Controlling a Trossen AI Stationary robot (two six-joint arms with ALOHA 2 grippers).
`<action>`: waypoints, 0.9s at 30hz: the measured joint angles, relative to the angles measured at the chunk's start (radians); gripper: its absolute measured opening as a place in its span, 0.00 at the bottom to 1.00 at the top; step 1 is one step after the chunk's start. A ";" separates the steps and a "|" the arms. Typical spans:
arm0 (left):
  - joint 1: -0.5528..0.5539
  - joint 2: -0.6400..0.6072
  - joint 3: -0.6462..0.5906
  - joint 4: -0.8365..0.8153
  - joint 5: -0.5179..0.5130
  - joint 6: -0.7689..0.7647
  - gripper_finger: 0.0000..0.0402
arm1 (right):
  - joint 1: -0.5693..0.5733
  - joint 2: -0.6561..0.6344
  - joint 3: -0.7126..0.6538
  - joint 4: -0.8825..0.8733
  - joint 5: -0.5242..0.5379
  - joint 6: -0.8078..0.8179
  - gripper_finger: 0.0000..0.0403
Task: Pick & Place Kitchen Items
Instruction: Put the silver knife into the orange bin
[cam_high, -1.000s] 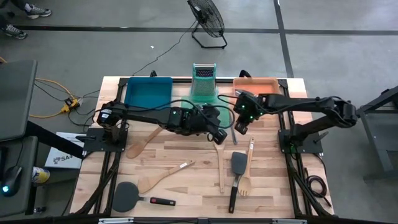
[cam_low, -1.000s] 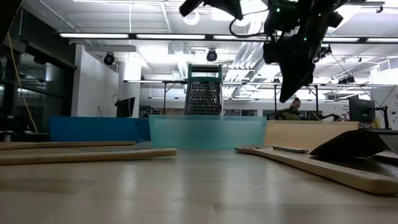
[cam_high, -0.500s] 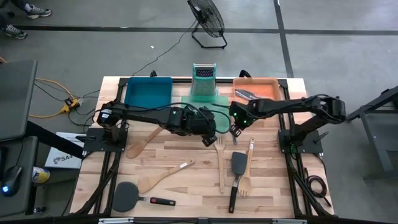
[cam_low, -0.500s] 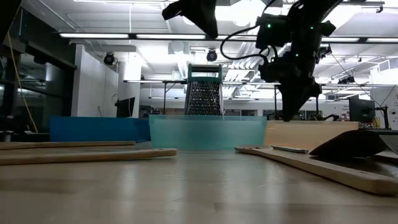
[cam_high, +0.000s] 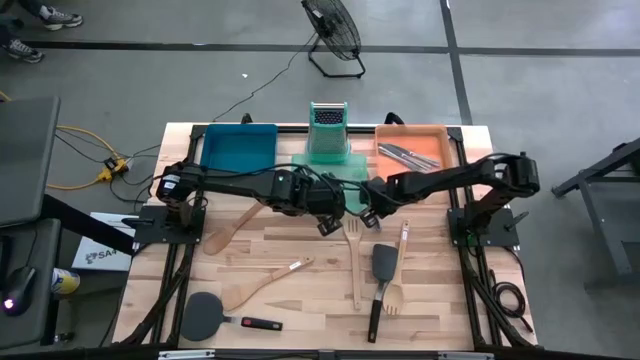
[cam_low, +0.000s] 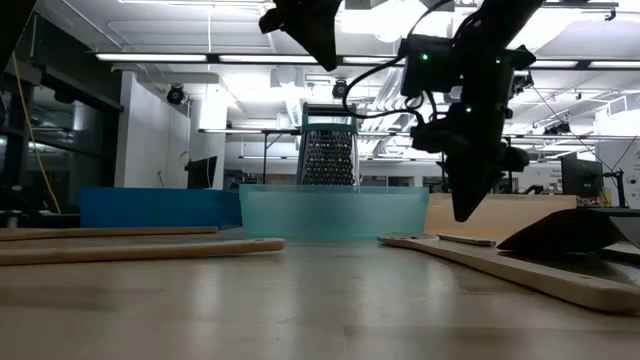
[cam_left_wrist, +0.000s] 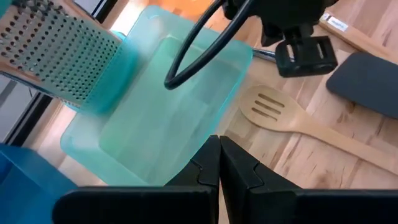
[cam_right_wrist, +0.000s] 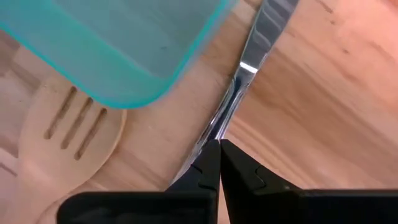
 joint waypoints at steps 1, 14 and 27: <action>0.000 0.000 0.000 -0.002 0.003 0.009 0.00 | 0.006 0.001 0.000 0.000 0.000 0.017 0.01; 0.000 0.000 0.000 -0.034 0.020 0.044 0.00 | 0.089 0.052 0.000 0.009 0.045 0.175 0.01; -0.001 0.000 0.000 -0.051 0.020 0.054 0.00 | 0.151 0.064 0.000 -0.007 0.071 0.259 0.01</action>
